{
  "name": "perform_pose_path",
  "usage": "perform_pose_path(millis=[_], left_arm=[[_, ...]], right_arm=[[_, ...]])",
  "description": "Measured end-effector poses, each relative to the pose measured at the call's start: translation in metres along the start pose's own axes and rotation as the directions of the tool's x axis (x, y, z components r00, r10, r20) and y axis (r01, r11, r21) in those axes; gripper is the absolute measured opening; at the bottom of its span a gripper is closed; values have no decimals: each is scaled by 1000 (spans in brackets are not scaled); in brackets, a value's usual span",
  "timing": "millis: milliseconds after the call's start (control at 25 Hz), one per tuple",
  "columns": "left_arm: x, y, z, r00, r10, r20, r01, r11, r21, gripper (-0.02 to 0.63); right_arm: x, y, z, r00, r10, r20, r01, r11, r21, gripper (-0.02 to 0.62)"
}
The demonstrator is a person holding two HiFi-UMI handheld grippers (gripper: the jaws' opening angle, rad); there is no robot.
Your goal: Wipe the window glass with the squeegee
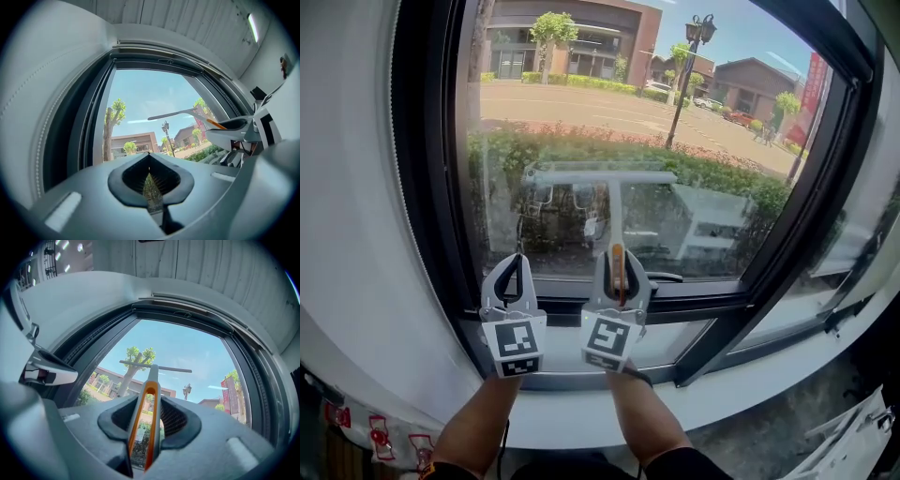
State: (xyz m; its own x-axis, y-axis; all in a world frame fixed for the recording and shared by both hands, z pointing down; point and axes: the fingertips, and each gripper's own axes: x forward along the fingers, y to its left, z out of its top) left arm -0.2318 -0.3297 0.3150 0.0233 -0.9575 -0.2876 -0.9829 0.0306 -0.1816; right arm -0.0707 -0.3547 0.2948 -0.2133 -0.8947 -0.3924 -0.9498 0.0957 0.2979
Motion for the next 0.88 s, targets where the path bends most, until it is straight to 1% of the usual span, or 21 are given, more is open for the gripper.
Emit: perform_pose_path(millis=[80, 200, 480, 600, 720, 880], left_arm=[[-3, -6, -11, 1000, -8, -22, 8, 1000, -5, 3], [-7, -15, -24, 999, -22, -49, 22, 1000, -3, 3], [-19, -37, -54, 993, -57, -106, 58, 998, 7, 3], [-24, -43, -66, 989, -66, -130, 67, 998, 0, 3], [-28, -49, -76, 986, -78, -151, 78, 997, -3, 3], [-32, -56, -86, 980, -93, -173, 93, 996, -7, 3]], right_arm=[[-8, 2, -14, 1000, -4, -31, 3, 1000, -18, 118], [-20, 9, -37, 998, 24, -53, -24, 1000, -4, 118], [-58, 19, -95, 983, 52, -174, -54, 999, -3, 117], [-68, 22, -109, 975, 60, -213, -61, 998, 2, 118], [-75, 24, -119, 971, 62, -230, -53, 998, 44, 117], [-84, 26, -132, 964, 67, -257, -57, 997, 47, 117]])
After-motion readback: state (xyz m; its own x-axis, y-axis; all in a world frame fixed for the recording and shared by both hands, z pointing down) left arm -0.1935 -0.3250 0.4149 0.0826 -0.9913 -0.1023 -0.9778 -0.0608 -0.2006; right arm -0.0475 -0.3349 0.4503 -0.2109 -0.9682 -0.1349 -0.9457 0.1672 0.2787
